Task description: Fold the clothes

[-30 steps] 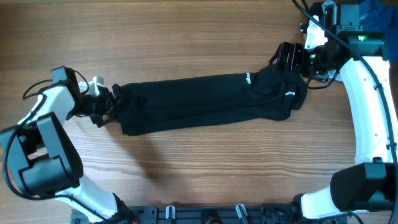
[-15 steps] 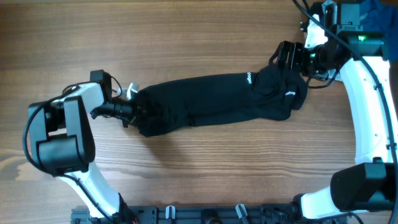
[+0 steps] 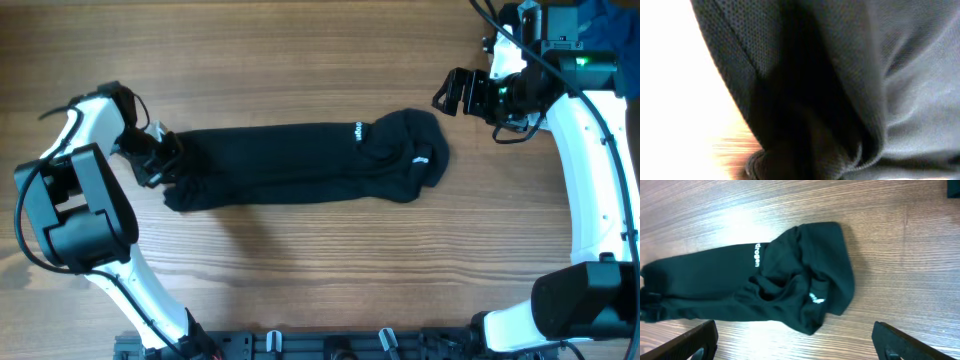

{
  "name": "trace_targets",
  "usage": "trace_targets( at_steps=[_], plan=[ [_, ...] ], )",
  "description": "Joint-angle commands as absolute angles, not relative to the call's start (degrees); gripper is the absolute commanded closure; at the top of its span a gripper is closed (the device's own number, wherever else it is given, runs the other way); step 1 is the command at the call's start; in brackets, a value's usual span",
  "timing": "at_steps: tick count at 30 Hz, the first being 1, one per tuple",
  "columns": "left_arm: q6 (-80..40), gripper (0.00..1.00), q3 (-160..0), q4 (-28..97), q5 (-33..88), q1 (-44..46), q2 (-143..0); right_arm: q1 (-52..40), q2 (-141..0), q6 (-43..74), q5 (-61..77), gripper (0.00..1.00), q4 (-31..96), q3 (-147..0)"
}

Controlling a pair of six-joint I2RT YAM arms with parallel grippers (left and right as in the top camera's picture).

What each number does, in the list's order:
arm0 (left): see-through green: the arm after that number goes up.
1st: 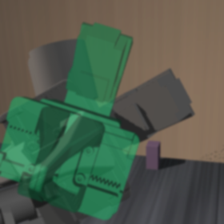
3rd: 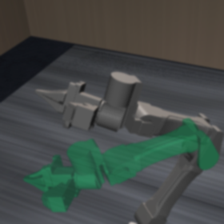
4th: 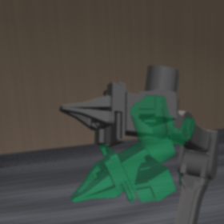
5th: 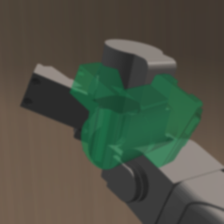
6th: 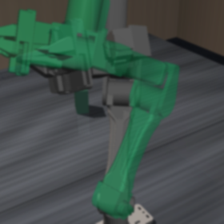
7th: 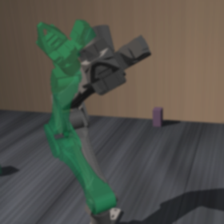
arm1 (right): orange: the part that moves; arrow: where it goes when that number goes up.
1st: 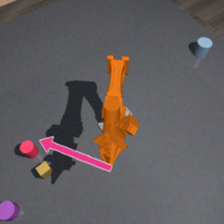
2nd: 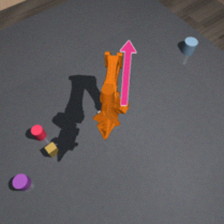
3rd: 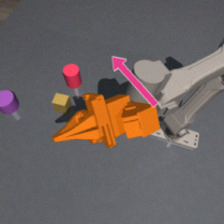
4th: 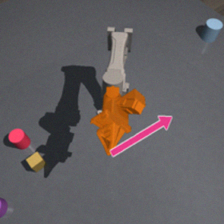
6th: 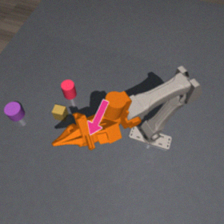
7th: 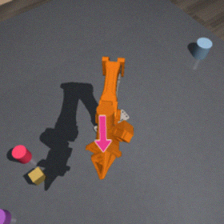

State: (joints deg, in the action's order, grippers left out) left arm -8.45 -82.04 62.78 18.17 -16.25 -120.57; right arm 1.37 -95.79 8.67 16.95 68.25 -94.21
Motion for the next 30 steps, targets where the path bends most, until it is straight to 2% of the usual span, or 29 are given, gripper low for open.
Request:
trace_targets(
  at_steps=[1,5,7,15,18,21,25,30],
  plan=[
    [-11.86,0.96,-88.44,66.78,6.09,-16.62,-121.49,0.75,-96.2,7.66,18.09,0.0,68.93,-94.04],
    [-12.75,0.96,-91.59,72.51,-1.58,-14.22,-121.4,-1.54,-96.23,7.68,18.09,0.0,68.49,-94.04],
    [-17.5,0.96,-92.62,73.54,-8.14,-11.64,-121.38,-2.85,-96.2,7.66,18.09,0.0,68.29,-94.04],
    [-28.18,0.96,-98.76,81.84,-21.32,2.04,-121.38,-4.03,-96.2,7.64,18.04,0.0,68.16,-94.04],
    [-30.72,0.96,-98.85,84.09,-21.21,7.51,-121.38,-4.03,-96.23,7.64,18.04,0.01,68.12,-94.04],
    [-32.03,0.96,-98.85,84.07,-15.97,10.85,-121.4,-4.03,-96.23,7.64,18.04,0.01,67.99,-94.04],
    [-31.99,0.92,-97.78,83.18,-10.44,12.67,-121.43,-4.03,-96.2,7.51,18.04,0.01,67.96,-94.04],
    [-31.99,0.94,-94.8,80.05,-6.83,14.61,-121.43,-4.03,-96.2,7.49,18.04,0.0,67.51,-94.04]
  ],
)
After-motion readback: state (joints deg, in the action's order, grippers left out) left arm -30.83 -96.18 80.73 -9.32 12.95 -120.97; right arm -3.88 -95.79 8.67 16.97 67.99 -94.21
